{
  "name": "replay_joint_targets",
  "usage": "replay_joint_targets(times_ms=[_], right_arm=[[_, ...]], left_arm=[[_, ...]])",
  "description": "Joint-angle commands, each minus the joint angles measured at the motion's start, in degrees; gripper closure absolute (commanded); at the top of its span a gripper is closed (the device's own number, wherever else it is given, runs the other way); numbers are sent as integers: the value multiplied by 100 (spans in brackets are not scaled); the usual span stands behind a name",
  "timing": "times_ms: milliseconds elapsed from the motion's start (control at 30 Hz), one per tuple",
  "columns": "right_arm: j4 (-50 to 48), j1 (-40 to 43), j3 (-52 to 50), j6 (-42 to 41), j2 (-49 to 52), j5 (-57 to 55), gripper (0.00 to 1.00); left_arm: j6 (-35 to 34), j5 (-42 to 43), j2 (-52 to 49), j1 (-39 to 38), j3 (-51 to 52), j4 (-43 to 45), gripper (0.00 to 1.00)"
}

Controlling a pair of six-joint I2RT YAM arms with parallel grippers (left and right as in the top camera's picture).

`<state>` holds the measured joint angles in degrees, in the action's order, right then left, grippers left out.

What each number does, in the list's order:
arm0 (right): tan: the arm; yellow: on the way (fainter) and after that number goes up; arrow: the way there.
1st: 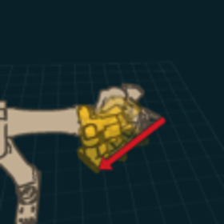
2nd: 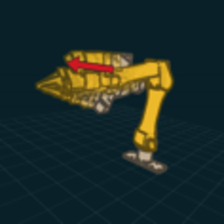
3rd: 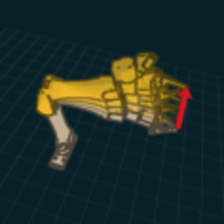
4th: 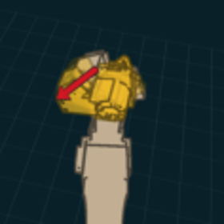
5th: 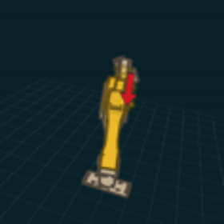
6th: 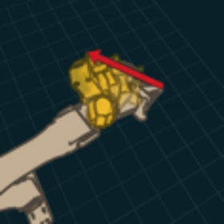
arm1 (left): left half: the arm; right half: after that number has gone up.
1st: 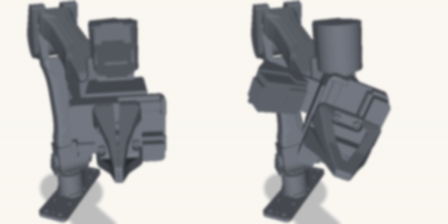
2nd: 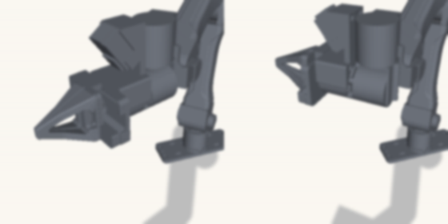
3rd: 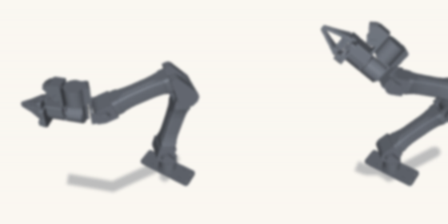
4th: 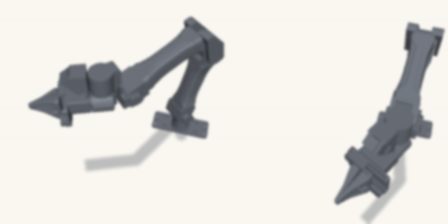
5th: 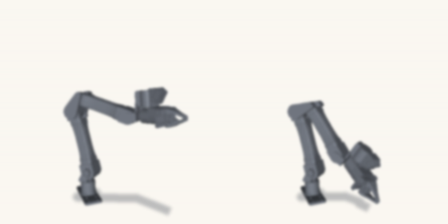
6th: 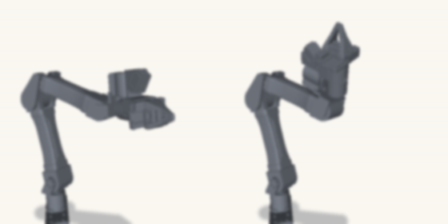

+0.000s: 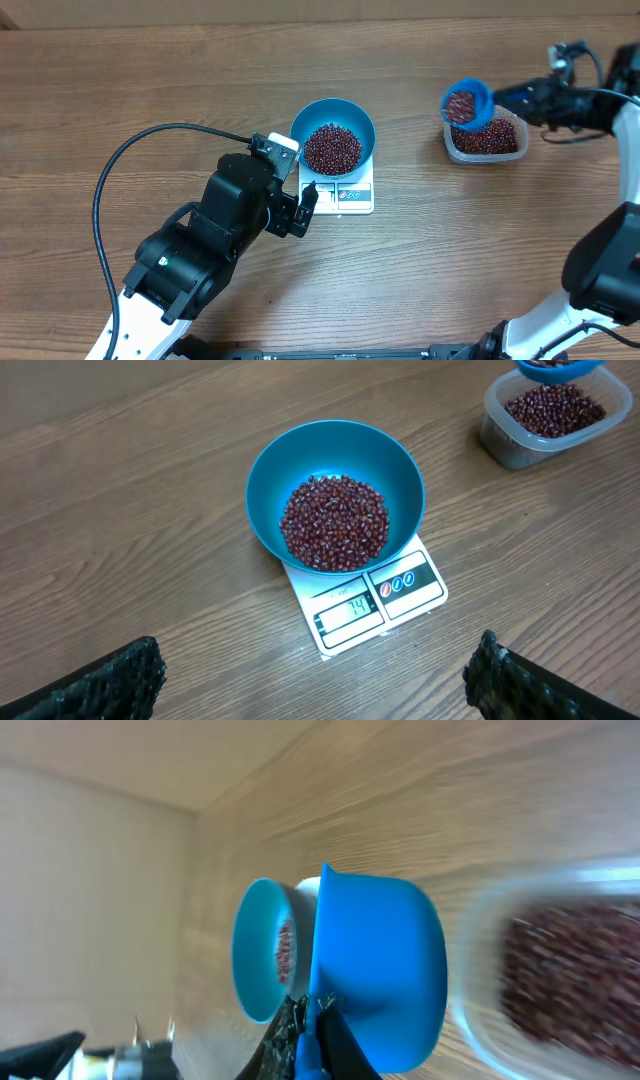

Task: Scoop item into bowl and weigh 150g on scale
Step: 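Scoop beans and lift the filled scoop with the right gripper, then carry the filled scoop over the blue bowl with the right gripper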

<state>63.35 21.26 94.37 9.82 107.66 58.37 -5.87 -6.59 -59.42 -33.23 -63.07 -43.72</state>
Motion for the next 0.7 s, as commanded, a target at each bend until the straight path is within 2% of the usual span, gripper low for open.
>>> replay_joint_targets(times_ms=[0, 367, 667], right_arm=[[-52, -522, 389, -227, -57, 26, 96], [-632, -1888, 601, -999, -61, -1261, 96], [-887, -2820, 765, -1137, -61, -2247, 96]], left_arm=[[-57, 50, 17, 26, -24, 17, 1], [-57, 50, 17, 26, -24, 17, 0], [-57, 50, 17, 26, -24, 17, 1]])
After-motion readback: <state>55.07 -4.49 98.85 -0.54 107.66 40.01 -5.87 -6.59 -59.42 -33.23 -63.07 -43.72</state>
